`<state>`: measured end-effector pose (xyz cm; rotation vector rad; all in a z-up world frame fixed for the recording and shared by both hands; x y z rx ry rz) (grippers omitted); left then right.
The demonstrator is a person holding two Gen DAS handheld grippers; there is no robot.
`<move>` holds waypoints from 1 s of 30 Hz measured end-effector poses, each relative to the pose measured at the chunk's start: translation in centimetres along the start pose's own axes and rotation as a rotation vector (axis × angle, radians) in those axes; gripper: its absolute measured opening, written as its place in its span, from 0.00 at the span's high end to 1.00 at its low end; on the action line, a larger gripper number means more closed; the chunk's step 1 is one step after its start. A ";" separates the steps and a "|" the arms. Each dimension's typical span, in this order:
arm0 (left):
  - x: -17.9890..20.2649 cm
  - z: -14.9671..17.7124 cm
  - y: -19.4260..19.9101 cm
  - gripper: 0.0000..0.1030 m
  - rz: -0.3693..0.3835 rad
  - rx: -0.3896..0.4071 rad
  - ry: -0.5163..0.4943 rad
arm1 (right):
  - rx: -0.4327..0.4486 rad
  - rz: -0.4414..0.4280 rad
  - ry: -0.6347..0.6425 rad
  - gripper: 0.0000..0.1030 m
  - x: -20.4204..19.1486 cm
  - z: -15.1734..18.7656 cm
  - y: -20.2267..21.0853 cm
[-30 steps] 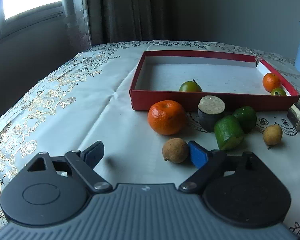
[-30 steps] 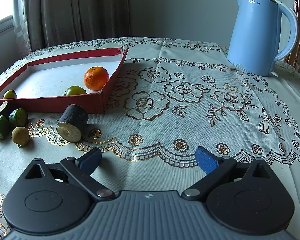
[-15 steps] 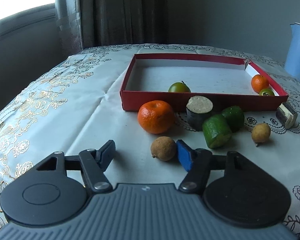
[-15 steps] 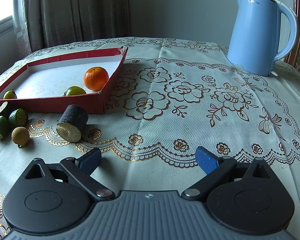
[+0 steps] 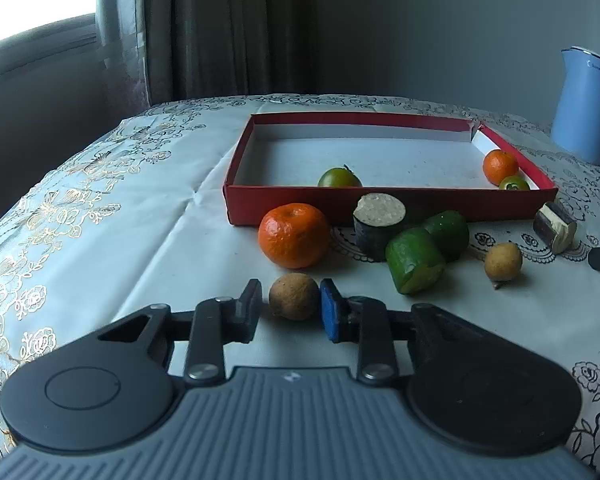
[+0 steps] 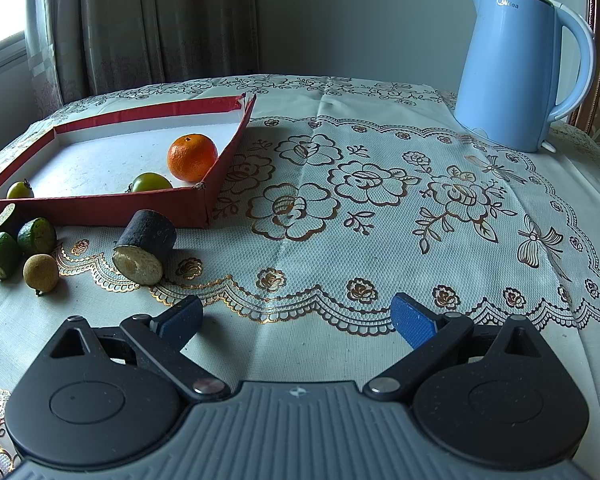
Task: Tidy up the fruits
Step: 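Carry the kiwi over the red box with the left gripper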
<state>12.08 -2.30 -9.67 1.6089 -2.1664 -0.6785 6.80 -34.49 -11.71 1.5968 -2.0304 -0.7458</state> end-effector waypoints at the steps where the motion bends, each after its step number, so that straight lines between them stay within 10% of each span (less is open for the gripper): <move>1: -0.1 0.0 0.0 0.76 0.001 0.000 0.005 | 0.000 0.000 0.000 0.02 0.0 0.0 0.0; 30: 2.5 -5.8 3.2 0.77 -0.114 0.120 -0.038 | -0.001 -0.001 0.000 0.02 0.0 0.0 0.0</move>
Point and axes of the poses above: each gripper's, at about its wrist camera, not at the fingertips, and y roughly against the way its jaws point, x to its right, z to its underside, the point moved 7 cm from there along -y, roughly the way its jaws point, and after that the axes turned 2 degrees about y, right-handed, at the moved point
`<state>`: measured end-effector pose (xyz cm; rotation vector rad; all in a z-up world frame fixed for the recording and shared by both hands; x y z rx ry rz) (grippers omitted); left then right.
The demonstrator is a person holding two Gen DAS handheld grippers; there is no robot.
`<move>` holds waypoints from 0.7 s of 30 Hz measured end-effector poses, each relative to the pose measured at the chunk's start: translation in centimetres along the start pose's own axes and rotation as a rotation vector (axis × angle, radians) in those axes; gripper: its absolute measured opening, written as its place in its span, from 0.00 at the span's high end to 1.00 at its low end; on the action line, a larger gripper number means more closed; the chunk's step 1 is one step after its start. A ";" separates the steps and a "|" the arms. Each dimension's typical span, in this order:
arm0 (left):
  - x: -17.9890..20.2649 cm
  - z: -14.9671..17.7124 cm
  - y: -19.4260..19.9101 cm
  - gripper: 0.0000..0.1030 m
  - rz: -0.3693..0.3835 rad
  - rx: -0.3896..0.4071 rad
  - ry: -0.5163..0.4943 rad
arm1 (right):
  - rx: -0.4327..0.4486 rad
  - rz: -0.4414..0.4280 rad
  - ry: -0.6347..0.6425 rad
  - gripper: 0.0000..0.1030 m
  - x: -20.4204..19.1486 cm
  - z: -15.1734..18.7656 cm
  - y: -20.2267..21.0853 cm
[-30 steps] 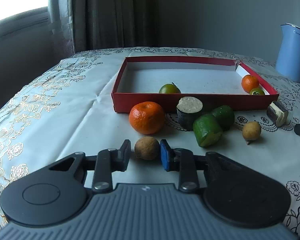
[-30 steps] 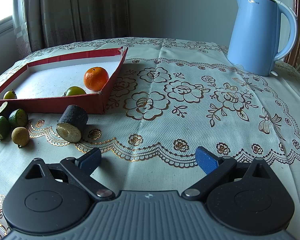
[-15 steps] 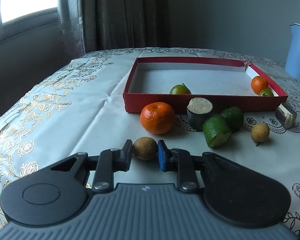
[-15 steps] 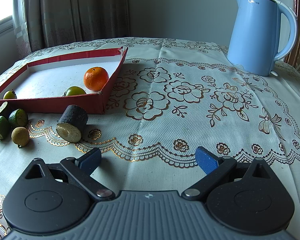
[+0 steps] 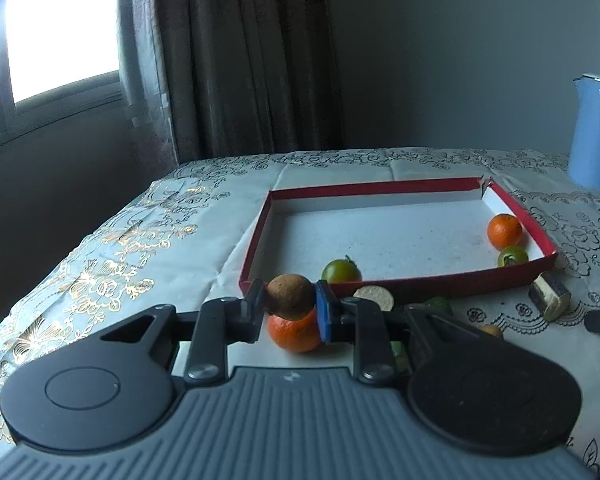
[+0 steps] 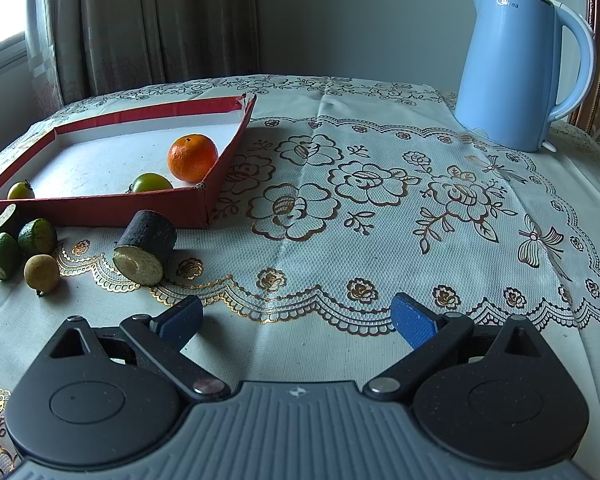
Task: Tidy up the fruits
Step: 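Carry the kiwi over the red box with the left gripper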
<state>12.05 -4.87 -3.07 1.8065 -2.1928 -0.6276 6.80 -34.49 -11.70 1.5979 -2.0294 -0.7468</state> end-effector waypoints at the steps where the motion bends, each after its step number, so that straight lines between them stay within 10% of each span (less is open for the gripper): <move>1: 0.4 -0.5 0.0 0.77 0.005 0.005 -0.003 | 0.000 0.000 0.000 0.01 0.0 0.0 0.0; 21: 9.9 -4.1 -9.7 0.77 0.096 -0.105 -0.044 | 0.012 -0.031 -0.029 0.00 0.2 -0.3 0.1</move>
Point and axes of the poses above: each gripper's, at about its wrist camera, not at the fingertips, and y roughly against the way its jaws point, x to its right, z to its underside, the point moved 7 cm from there along -y, roughly the way its jaws point, and after that the axes turned 2 degrees about y, right-handed, at the moved point
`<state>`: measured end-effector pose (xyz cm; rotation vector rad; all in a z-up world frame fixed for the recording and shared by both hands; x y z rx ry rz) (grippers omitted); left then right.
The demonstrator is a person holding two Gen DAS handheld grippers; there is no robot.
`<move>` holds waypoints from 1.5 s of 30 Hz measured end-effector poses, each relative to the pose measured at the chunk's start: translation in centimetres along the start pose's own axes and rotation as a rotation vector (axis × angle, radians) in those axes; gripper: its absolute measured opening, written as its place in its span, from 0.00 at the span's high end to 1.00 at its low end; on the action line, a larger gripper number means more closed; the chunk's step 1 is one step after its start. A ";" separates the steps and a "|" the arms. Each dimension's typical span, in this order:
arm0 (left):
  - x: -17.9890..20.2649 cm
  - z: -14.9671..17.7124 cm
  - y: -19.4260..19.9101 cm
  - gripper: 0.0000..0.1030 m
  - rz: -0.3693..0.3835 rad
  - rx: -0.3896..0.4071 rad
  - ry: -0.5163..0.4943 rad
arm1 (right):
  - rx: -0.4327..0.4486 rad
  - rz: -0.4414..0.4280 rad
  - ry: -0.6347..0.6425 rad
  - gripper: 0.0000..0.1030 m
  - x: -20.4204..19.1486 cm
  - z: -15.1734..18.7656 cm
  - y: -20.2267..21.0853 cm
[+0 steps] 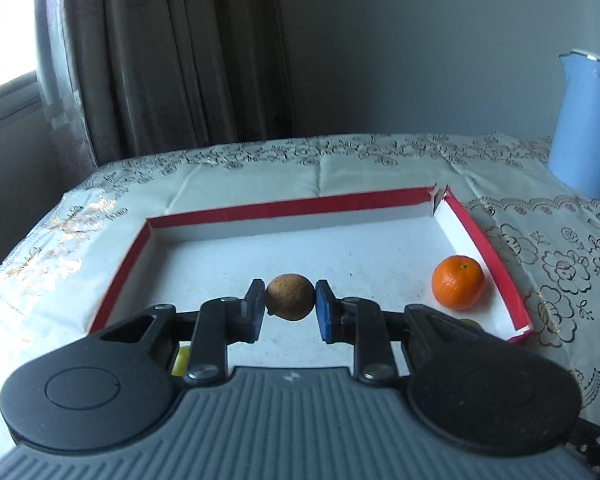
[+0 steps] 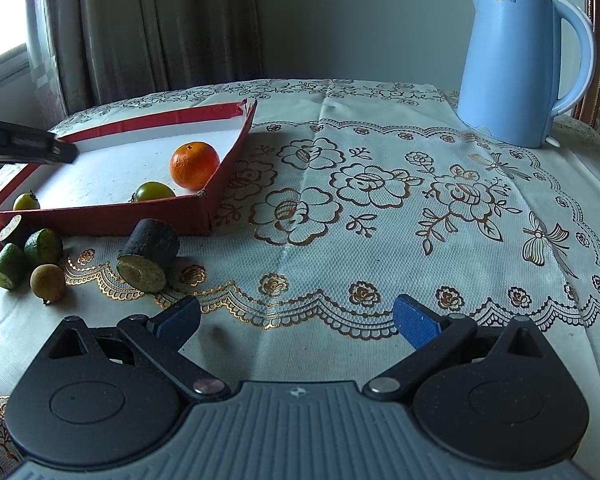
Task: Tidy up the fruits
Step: 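Carry the kiwi over the red box with the left gripper, then lower the kiwi into the red box and open the left gripper, then move the right tool to the yellow-brown round fruit and close on it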
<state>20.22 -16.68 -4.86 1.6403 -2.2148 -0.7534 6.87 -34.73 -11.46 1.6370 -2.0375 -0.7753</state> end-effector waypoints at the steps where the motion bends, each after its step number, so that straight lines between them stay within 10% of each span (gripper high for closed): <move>1: 0.1 0.2 -0.5 0.77 0.000 -0.010 0.001 | 0.000 0.000 0.000 0.00 0.0 0.0 0.0; 11: 0.2 1.5 -3.3 0.74 -0.017 -0.072 0.018 | 0.000 -0.001 0.000 0.00 0.0 0.0 0.0; 30: -4.7 2.2 5.1 0.01 -0.062 0.092 0.067 | 0.009 -0.027 -0.027 0.00 0.3 -0.1 0.1; 45: -20.4 10.8 8.6 0.00 -0.362 0.081 0.226 | 0.283 -0.196 0.009 0.00 -3.8 -0.5 5.8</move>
Point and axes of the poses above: each gripper's, at about its wrist camera, not at the fingertips, and y roughly against the way its jaws point, x to its right, z to its underside, the point moved 7 cm from there along -y, roughly the way its jaws point, and after that the axes turned 2 degrees about y, right-handed, at the moved point
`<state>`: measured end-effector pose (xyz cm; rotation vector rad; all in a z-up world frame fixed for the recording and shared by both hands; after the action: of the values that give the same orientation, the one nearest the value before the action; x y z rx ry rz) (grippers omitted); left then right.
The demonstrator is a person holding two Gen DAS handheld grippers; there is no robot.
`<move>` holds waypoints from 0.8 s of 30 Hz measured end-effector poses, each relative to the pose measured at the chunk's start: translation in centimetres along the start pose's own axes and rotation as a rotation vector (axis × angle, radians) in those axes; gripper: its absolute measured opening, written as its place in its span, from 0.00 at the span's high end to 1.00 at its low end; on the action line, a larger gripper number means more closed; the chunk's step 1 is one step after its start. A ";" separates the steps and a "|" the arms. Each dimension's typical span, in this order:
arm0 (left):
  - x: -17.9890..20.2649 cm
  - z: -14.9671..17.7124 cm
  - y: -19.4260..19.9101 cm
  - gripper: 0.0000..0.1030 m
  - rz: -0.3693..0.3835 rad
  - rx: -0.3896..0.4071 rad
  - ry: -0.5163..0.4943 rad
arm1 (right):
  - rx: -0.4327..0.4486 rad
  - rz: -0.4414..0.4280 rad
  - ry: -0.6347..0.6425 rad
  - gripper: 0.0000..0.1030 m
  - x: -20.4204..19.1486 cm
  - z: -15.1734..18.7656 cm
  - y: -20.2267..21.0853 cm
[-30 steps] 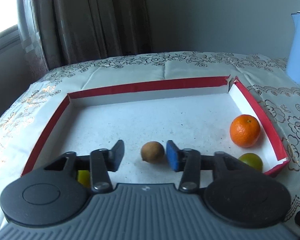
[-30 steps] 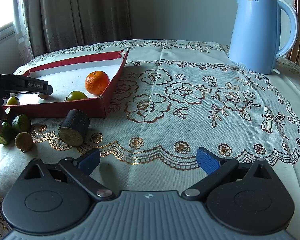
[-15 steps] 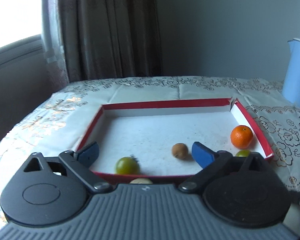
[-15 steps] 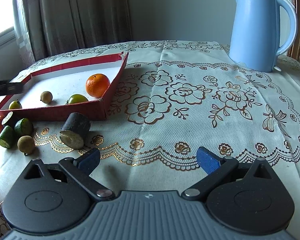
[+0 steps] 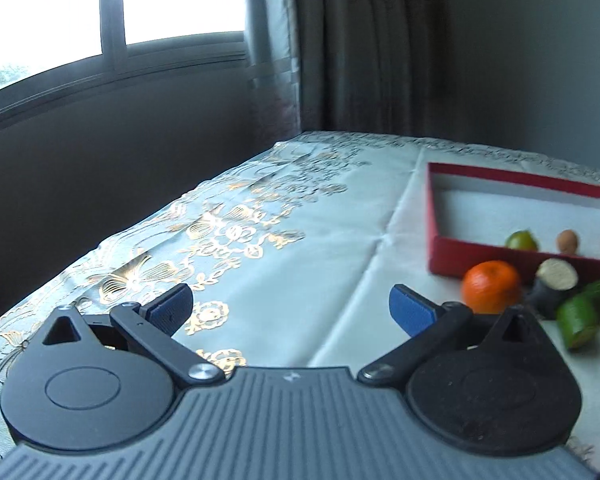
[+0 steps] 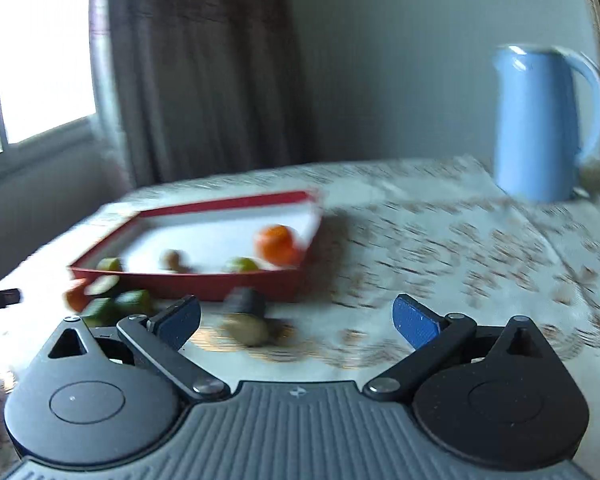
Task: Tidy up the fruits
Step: 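Move the right tool to the yellow-brown round fruit and close on it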
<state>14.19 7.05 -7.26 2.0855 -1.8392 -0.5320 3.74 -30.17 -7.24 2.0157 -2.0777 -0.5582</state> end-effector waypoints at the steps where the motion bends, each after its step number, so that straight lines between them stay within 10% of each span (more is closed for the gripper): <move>1: -0.1 0.2 -0.4 0.00 -0.008 -0.016 -0.003 | 0.000 -0.022 0.036 0.00 -1.3 0.1 0.0; 16: -2.2 1.5 -2.1 0.00 0.033 -0.132 0.081 | -0.184 -0.085 0.282 0.02 -10.4 1.5 -6.1; 24: -2.2 1.5 -2.0 0.00 0.058 -0.133 0.097 | -0.264 -0.093 0.291 0.34 -10.9 2.0 -8.2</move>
<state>15.03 9.53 -9.39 1.9313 -1.7543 -0.5146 11.05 -19.12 -10.97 1.9171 -1.6577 -0.4908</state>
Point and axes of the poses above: each gripper's, at about its wrist camera, not at the fingertips, and y roughly against the way its jaws point, x to its right, z to its underside, the point moved 7 cm from there along -y, roughly the way its jaws point, and after that the axes turned 2 degrees about y, right-handed, at the moved point
